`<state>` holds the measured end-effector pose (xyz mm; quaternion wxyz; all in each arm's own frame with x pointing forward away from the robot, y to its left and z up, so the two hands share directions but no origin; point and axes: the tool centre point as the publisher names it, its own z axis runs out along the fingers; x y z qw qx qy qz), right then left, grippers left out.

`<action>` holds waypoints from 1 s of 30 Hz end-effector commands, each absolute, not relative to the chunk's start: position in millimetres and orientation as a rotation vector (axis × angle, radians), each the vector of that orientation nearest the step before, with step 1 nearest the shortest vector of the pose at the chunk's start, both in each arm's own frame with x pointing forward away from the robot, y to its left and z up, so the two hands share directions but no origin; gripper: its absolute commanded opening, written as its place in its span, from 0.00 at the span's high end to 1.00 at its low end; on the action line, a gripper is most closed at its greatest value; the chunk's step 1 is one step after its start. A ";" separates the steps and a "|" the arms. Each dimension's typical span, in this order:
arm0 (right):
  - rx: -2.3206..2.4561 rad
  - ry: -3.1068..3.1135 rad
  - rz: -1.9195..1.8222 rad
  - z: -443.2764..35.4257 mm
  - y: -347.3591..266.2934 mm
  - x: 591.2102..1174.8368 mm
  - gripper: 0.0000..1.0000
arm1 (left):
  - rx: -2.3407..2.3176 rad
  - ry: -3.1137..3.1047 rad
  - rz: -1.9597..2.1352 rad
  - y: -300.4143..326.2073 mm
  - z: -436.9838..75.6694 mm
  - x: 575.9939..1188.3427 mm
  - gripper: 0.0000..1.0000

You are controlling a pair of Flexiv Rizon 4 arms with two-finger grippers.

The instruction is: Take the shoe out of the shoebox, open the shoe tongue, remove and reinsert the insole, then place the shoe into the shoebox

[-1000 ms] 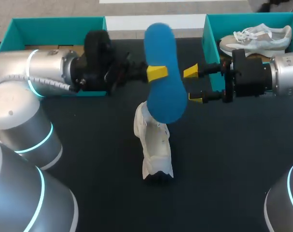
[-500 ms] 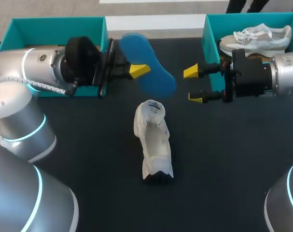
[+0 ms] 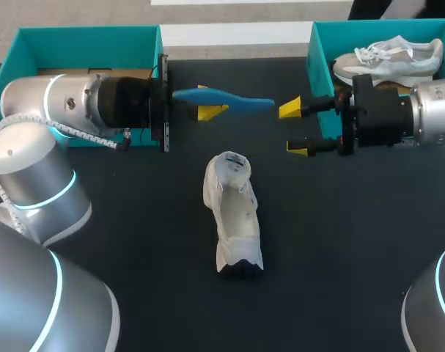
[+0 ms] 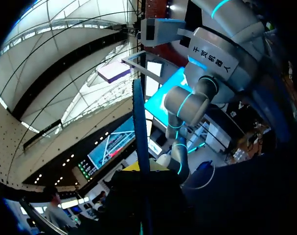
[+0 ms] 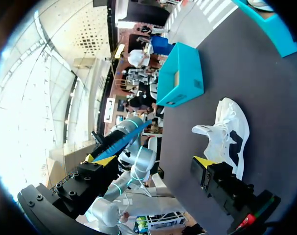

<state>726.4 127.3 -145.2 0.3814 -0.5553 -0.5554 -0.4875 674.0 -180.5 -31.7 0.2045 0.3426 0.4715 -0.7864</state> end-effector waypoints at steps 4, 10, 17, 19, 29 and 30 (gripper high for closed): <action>-1.418 -1.417 -1.245 -146.3 129.7 727.4 0.00 | 0.997 1.243 -2.171 -183.4 -35.4 678.6 1.00; -1.418 -1.417 -1.245 -146.3 129.7 727.4 0.00 | 0.997 1.243 -2.171 -183.4 -35.4 678.6 1.00; -1.431 -1.412 -1.241 -141.3 128.7 727.8 0.00 | 1.165 1.186 -1.884 -162.6 -48.2 686.5 1.00; -1.438 -1.410 -1.237 -137.3 128.0 729.1 0.00 | 1.196 1.184 -1.819 -159.5 -51.4 688.4 1.00; -1.466 -1.372 -1.264 -116.6 130.4 737.7 0.00 | 1.301 1.205 -1.585 -158.8 -84.4 688.8 1.00; -1.459 -1.373 -1.270 -115.8 131.0 738.2 0.00 | 1.310 1.185 -1.560 -159.3 -85.8 688.6 1.00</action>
